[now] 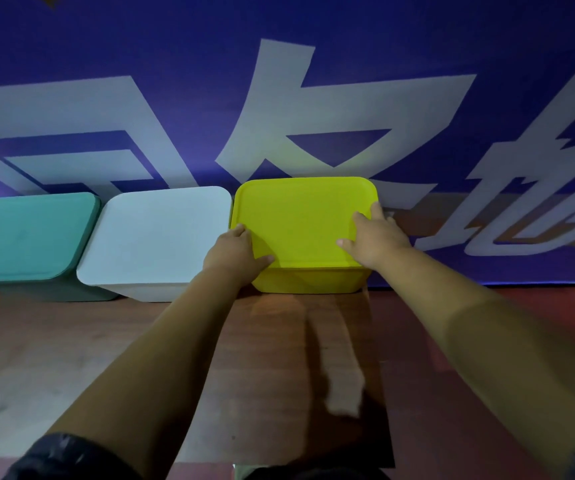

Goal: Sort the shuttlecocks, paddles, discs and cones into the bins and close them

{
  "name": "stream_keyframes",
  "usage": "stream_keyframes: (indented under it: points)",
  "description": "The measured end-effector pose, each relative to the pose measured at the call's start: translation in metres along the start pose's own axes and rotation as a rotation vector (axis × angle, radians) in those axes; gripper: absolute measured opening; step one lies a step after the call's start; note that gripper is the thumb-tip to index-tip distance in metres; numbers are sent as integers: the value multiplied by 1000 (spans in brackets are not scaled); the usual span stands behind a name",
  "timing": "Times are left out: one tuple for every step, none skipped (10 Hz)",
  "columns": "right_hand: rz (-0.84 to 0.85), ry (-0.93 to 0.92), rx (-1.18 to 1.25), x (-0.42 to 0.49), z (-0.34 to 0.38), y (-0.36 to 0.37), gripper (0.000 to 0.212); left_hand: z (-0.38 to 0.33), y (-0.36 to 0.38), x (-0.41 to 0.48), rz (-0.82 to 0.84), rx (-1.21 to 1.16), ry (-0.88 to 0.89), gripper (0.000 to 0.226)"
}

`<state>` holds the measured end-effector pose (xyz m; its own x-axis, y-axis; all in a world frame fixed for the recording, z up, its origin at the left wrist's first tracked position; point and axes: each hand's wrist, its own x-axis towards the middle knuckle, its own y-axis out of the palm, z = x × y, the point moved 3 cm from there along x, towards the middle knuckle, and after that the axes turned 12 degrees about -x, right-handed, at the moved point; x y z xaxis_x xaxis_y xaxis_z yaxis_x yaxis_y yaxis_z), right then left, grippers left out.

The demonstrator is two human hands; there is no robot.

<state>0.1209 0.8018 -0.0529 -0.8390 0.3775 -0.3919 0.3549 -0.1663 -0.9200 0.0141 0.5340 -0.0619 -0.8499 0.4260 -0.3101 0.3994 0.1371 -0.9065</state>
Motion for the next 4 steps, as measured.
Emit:
stream_keyframes:
  points:
    - [20, 4, -38, -1, 2, -4, 84, -3, -7, -2, -15, 58, -11, 88]
    - [75, 6, -86, 0, 3, -10, 84, -9, -10, -5, -18, 53, -42, 79]
    - [157, -24, -212, 3, 2, -24, 77, -17, -19, -8, 49, 51, -62, 60]
    - [95, -121, -112, -1, 12, -58, 63, -39, -50, -13, 56, -131, 5, 52]
